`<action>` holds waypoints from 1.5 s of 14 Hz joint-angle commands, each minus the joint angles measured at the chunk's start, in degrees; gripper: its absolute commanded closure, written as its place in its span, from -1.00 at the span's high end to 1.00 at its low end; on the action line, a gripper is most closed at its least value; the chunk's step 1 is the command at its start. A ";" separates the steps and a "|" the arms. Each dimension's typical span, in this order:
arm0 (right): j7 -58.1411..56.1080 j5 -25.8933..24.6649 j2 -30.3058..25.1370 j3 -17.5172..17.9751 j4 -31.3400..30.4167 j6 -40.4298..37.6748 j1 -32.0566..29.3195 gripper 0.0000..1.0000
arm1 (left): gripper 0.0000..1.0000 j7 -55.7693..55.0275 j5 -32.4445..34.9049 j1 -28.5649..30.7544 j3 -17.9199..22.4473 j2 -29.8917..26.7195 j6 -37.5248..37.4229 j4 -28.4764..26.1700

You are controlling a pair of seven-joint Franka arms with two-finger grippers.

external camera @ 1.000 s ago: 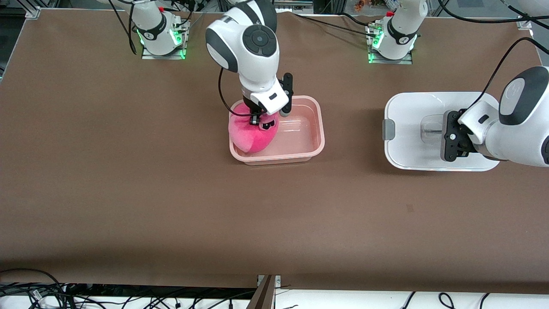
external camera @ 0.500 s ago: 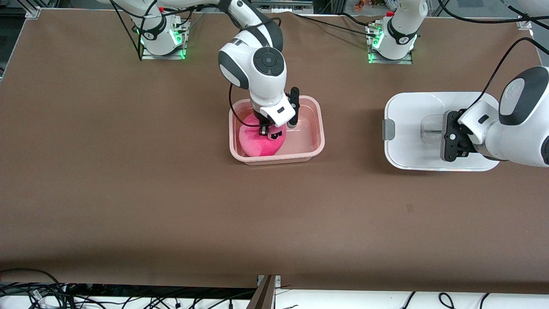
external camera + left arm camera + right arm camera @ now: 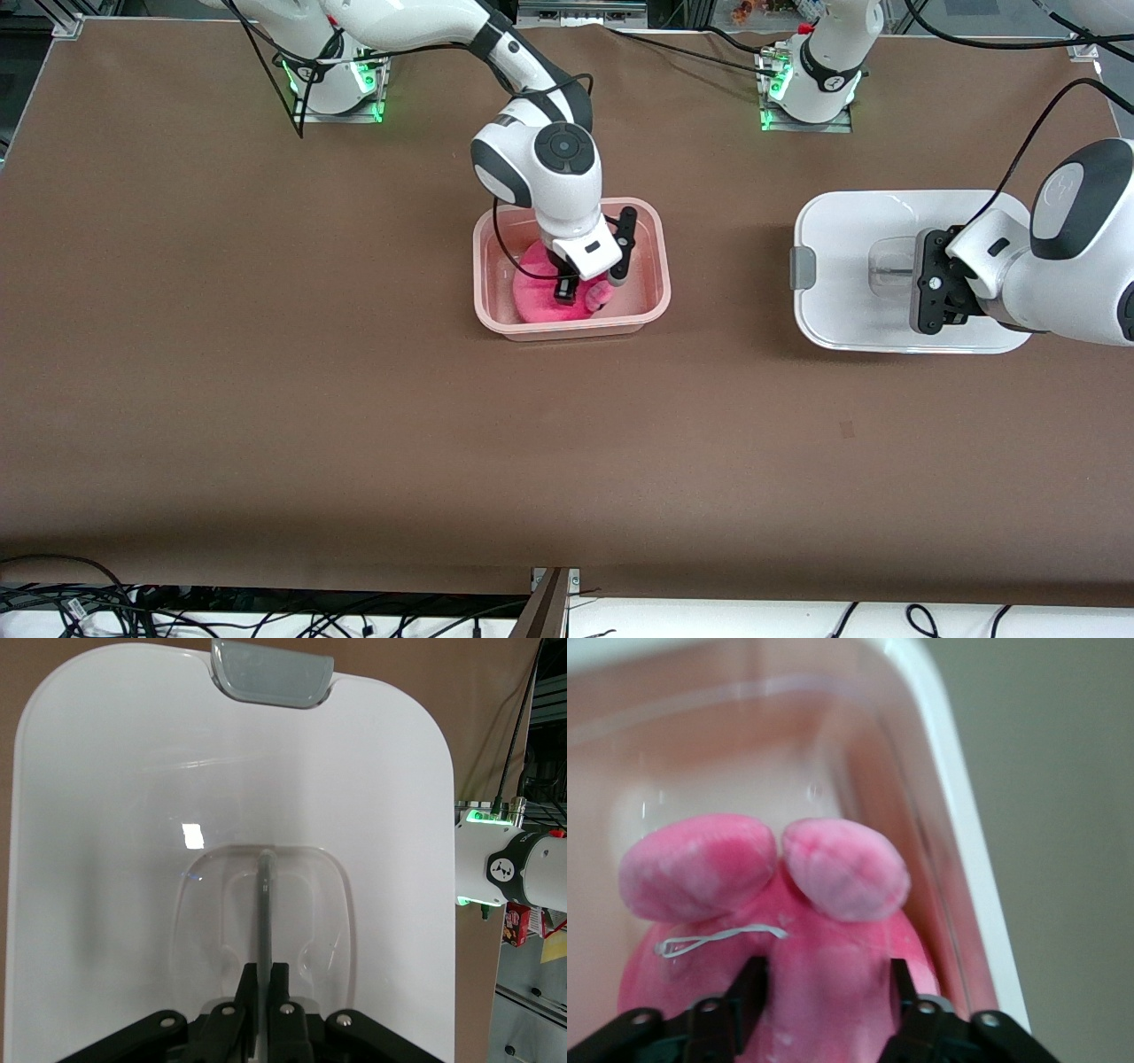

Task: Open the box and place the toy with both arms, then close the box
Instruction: 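Lower the toy into the box and open the right gripper, withdrawing it, then carry the lid over the box with the left gripper and lower it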

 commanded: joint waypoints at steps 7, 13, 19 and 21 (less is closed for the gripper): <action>6.75 -0.46 -5.93 -1.06 2.02 -3.05 -2.84 1.00 | -1.00 -0.40 -1.10 -0.03 -0.06 -0.39 -0.47 -0.05; 7.53 3.13 -21.04 -6.05 1.68 -21.39 -6.99 1.00 | -1.00 -2.68 -2.76 -8.08 -0.33 -0.30 -0.56 0.91; 7.71 8.49 -34.50 -21.25 -1.04 -36.71 -6.99 1.00 | -1.00 -17.71 -7.93 -20.85 -0.59 0.93 6.43 2.94; 11.03 9.90 -37.93 -22.60 -4.19 -38.83 -10.82 1.00 | -1.00 -22.17 -9.89 -27.15 -0.50 1.02 13.03 2.23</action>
